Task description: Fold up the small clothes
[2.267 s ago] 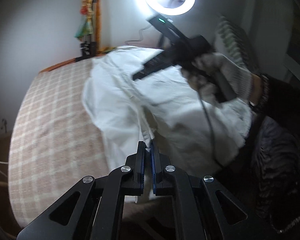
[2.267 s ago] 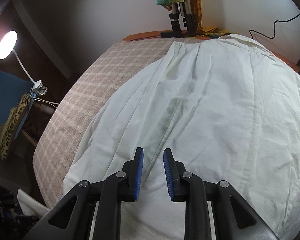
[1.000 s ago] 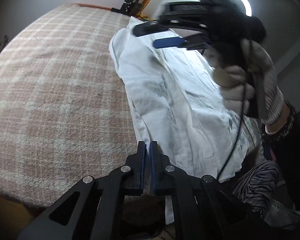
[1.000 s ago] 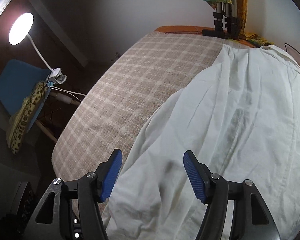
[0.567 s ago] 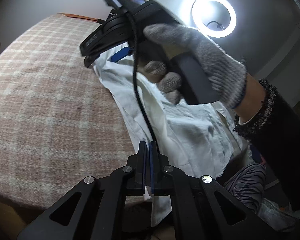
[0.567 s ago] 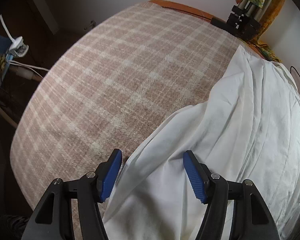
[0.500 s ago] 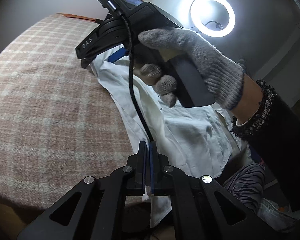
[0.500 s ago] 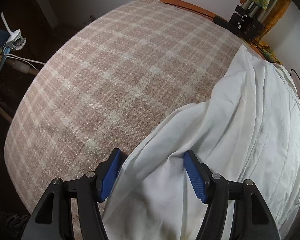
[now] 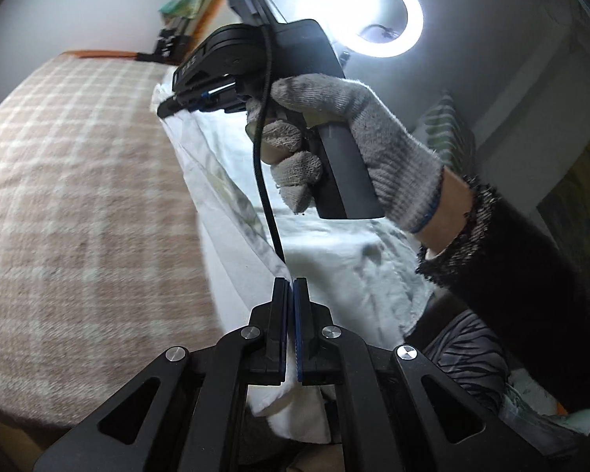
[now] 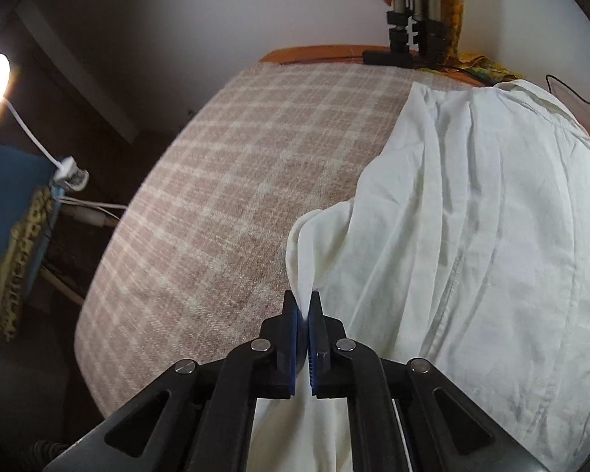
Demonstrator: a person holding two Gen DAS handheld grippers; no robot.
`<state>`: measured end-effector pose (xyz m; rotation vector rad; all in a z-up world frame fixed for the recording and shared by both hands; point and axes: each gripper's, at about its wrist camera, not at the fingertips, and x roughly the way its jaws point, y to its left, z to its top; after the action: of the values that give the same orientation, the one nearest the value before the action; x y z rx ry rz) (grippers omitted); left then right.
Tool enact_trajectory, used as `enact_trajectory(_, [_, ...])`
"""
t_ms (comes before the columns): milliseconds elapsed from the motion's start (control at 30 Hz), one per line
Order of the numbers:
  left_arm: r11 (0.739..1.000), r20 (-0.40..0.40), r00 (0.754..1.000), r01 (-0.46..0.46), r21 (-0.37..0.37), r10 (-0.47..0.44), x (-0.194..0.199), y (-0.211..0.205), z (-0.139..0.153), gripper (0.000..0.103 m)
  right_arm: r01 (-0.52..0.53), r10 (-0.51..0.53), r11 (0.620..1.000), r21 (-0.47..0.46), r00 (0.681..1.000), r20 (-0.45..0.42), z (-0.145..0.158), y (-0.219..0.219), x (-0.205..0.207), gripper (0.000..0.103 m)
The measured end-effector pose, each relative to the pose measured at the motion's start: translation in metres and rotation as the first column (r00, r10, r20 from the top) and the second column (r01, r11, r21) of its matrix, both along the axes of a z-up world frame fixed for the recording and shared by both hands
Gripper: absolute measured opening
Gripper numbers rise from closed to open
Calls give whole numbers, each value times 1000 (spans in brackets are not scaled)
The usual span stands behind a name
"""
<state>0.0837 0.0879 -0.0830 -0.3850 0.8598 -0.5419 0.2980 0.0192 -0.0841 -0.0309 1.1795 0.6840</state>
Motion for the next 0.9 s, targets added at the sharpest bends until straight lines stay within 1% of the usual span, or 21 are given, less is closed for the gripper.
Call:
enact_trajectory(67, [999,4,999,32,5,-32,1,-9,3,1,44,-43,995,91,999,-16,8,-25,2,2])
enact_trajectory(133, [998,9,998,65,18,-65,2,-23,5,1,100,-93,979,176,995,-48,13,-54,5,2])
enact_trajectory(167, [996,11,996,83,22,-83,2,-30,6,1,129,-120,970,208,991,-58,15,-70,6,2])
enact_trajectory(233, [993,13,994,112,33,-112,4,-43,7,1,170,-158,958,231,985,-68,15,-90,10,2])
enact_trajectory(333, [987,7,988,151,49,-152,5,-59,6,1,219,-210,952,213,976,-63,11,-119,8,2])
enact_trajectory(467, [971,9,974,223,88,-225,2,-81,5,1,275,-260,943,185,960,-101,-1,-148,14,2])
enact_trajectory(500, [963,10,968,249,103,-251,0,-83,6,1,273,-256,944,184,961,-108,-3,-154,16,2])
enact_trajectory(567, [954,25,960,273,124,-278,-5,-87,10,1,256,-246,954,155,966,-85,-5,-157,17,2])
enact_trajectory(600, [947,12,952,304,107,-307,-7,-87,10,2,246,-238,959,137,968,-74,-9,-158,15,2])
enact_trajectory(633, [945,8,949,314,96,-316,-9,-85,12,5,239,-232,963,123,970,-70,-11,-159,15,2])
enact_trajectory(667, [944,19,948,315,93,-318,-12,-82,15,9,237,-230,965,110,971,-69,-13,-160,16,2])
enact_trajectory(700, [947,40,950,304,105,-309,-16,-77,19,11,237,-230,966,102,971,-69,-15,-163,16,2])
enact_trajectory(767, [954,71,959,263,142,-275,-17,-68,23,11,227,-222,970,84,972,-73,-18,-166,16,3])
enact_trajectory(800, [961,75,968,226,162,-240,-16,-60,23,11,224,-219,972,71,973,-67,-19,-169,15,6])
enact_trajectory(833, [967,68,975,196,163,-209,-13,-53,21,11,221,-218,974,49,974,-57,-19,-169,15,7])
enact_trajectory(900, [977,38,988,139,160,-147,-5,-40,13,11,219,-219,976,-7,975,-34,-18,-172,14,20])
